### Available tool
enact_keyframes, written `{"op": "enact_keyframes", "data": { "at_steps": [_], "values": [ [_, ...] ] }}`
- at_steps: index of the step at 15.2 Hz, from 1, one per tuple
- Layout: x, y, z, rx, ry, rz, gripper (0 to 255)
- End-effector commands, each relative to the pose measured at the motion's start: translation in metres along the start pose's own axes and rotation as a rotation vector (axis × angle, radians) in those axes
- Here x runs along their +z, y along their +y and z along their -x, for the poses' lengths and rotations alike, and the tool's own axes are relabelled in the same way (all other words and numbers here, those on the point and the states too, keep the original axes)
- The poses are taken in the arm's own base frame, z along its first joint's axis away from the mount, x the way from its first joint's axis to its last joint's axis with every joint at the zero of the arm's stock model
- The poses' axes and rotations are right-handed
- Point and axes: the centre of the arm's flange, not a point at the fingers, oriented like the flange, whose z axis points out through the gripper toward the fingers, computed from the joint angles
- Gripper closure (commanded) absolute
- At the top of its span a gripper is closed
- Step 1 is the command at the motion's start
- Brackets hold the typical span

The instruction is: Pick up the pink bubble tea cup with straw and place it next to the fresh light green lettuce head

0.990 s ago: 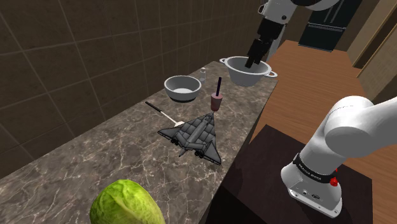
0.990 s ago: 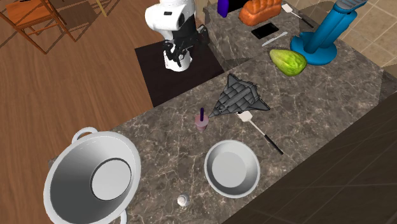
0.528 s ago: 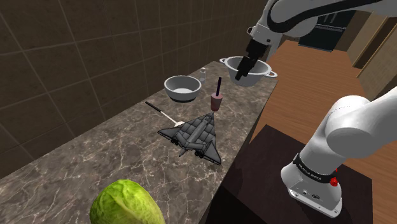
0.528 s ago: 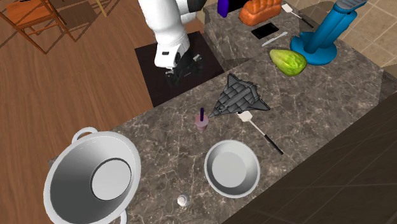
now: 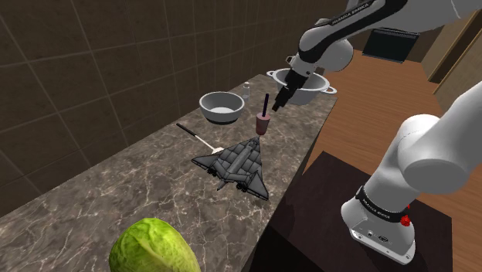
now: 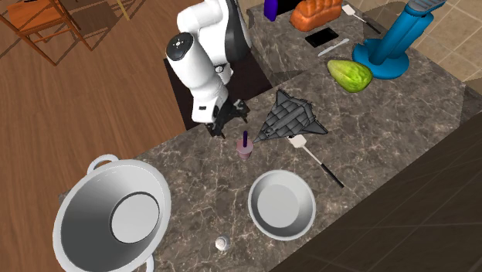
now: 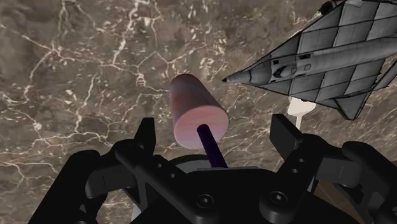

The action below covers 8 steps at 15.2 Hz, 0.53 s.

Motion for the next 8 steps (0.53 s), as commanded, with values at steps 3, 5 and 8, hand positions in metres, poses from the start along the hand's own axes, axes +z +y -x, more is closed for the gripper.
{"op": "enact_keyframes", "data": {
  "at_steps": [3,5,8],
  "values": [
    [0.03,0.008,-0.004,-0.01,0.01,-0.012,0],
    [0.041,0.008,-0.004,-0.01,0.01,-0.012,0],
    [0.057,0.008,-0.004,-0.01,0.01,-0.012,0]
  ]
}}
